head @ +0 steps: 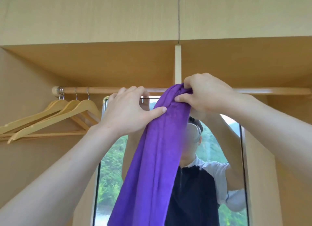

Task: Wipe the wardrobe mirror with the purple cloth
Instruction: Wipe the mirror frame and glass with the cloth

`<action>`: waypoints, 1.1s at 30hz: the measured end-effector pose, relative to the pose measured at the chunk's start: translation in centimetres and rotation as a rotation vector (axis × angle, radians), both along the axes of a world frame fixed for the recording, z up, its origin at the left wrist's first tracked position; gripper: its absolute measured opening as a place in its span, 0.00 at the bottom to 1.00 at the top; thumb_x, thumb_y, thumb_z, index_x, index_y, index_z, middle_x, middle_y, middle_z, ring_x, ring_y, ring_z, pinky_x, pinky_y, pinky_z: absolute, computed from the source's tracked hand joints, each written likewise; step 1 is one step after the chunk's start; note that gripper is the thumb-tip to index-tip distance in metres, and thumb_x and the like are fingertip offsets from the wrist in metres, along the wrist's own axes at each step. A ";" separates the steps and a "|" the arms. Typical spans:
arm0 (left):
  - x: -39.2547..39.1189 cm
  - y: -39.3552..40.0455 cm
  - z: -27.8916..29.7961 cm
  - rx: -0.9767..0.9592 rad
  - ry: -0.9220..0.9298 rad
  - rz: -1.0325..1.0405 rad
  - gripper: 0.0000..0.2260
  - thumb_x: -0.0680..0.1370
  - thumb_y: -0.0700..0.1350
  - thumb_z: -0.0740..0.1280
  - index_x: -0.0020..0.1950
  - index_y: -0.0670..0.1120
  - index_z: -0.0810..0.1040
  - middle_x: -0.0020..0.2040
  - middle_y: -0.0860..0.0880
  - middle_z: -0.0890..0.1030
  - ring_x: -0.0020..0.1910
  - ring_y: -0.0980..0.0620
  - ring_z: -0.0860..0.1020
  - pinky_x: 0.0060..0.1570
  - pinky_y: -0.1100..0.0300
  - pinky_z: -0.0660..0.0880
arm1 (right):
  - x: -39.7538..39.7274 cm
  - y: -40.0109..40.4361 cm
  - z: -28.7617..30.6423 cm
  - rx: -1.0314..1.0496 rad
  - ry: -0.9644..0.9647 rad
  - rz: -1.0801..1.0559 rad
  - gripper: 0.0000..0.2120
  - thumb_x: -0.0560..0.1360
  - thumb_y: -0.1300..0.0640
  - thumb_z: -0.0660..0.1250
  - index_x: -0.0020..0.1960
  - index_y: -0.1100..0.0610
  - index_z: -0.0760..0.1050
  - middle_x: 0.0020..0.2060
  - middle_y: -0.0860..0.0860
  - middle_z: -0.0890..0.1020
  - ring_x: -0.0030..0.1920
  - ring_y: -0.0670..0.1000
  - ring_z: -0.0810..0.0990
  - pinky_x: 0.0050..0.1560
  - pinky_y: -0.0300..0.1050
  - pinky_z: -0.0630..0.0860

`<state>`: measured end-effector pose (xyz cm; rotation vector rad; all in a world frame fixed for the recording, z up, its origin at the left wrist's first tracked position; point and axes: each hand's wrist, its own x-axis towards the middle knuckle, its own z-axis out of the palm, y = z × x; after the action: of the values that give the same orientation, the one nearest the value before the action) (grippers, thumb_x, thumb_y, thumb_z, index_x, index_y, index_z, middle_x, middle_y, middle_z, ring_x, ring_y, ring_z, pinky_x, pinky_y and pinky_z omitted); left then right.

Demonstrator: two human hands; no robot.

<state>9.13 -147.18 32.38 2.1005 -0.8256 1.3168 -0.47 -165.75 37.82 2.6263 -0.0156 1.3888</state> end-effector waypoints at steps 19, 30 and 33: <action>0.2 -1.2 -3.5 0.084 -0.133 0.115 0.41 0.72 0.74 0.59 0.79 0.54 0.56 0.78 0.48 0.61 0.79 0.44 0.52 0.78 0.39 0.47 | -2.8 -9.2 -7.4 0.379 -0.544 0.231 0.14 0.76 0.63 0.59 0.33 0.54 0.68 0.25 0.51 0.70 0.30 0.53 0.63 0.33 0.49 0.62; -1.3 -4.7 -8.9 0.301 -0.194 0.132 0.52 0.64 0.80 0.57 0.81 0.60 0.43 0.82 0.49 0.35 0.80 0.42 0.34 0.73 0.28 0.43 | -1.4 -8.3 -12.6 0.664 -0.694 0.306 0.09 0.78 0.59 0.63 0.40 0.57 0.76 0.32 0.47 0.79 0.32 0.45 0.73 0.37 0.43 0.66; -1.0 -4.7 -9.0 0.312 -0.202 0.133 0.51 0.65 0.81 0.54 0.82 0.59 0.43 0.82 0.48 0.36 0.80 0.42 0.34 0.72 0.27 0.43 | -1.5 -8.7 -11.4 0.746 -0.701 0.330 0.12 0.75 0.59 0.65 0.34 0.54 0.70 0.28 0.46 0.73 0.31 0.48 0.66 0.34 0.44 0.64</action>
<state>8.08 -151.91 23.40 2.3209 -1.0496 1.5756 -1.93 -174.40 26.40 2.5187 -0.2388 2.8116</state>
